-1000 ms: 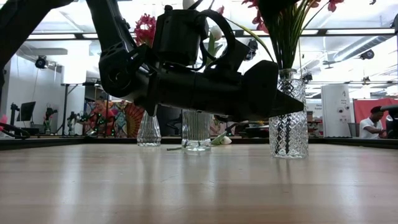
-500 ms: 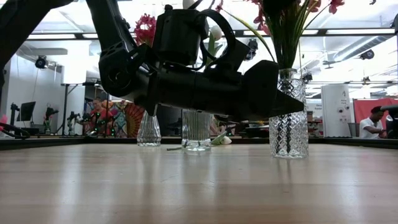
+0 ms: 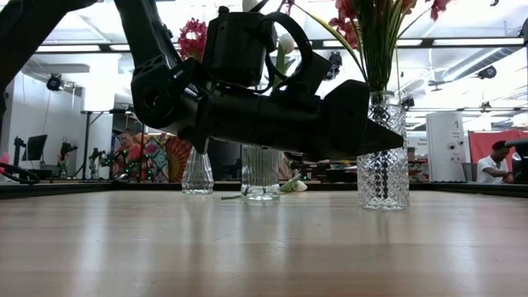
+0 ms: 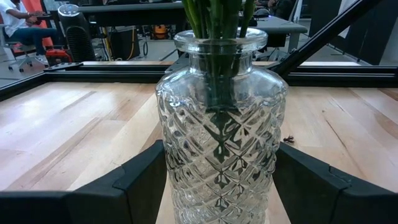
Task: Sort flowers into vase by color
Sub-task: Put the orange sprig flower into the bottom right transparent glass vase
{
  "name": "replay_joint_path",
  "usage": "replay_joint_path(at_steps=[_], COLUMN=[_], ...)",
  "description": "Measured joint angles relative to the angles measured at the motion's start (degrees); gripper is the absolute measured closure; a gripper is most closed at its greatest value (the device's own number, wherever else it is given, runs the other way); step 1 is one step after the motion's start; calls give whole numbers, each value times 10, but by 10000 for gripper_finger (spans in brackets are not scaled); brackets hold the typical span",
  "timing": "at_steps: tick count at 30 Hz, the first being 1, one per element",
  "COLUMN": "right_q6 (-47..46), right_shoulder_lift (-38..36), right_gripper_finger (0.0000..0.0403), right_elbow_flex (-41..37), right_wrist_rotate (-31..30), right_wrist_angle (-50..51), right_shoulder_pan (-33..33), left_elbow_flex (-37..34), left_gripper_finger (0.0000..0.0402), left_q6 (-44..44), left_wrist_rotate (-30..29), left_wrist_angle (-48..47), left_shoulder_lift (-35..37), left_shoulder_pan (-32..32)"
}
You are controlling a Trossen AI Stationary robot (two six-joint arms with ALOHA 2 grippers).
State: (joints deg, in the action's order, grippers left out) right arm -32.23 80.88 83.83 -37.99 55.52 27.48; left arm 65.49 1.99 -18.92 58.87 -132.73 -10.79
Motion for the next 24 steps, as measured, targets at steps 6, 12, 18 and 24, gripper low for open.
replay_joint_path(at_steps=[6, 12, 18, 24], right_q6=[-32, -72, -95, -114], right_shoulder_lift=[-1, -1, -1, -1], right_gripper_finger=[254, 242, 215, 205], right_elbow_flex=[24, 51, 87, 115], right_wrist_rotate=[20, 36, 48, 84], right_wrist_angle=[19, 53, 88, 121], right_shoulder_pan=[0, 0, 0, 0], left_elbow_flex=[0, 0, 0, 0], left_gripper_finger=[155, 155, 155, 155], left_q6=[-2, -2, -2, -2], left_wrist_rotate=[0, 0, 0, 0], left_wrist_angle=[0, 0, 0, 0], left_shoulder_lift=[0, 0, 0, 0], left_shoulder_pan=[0, 0, 0, 0])
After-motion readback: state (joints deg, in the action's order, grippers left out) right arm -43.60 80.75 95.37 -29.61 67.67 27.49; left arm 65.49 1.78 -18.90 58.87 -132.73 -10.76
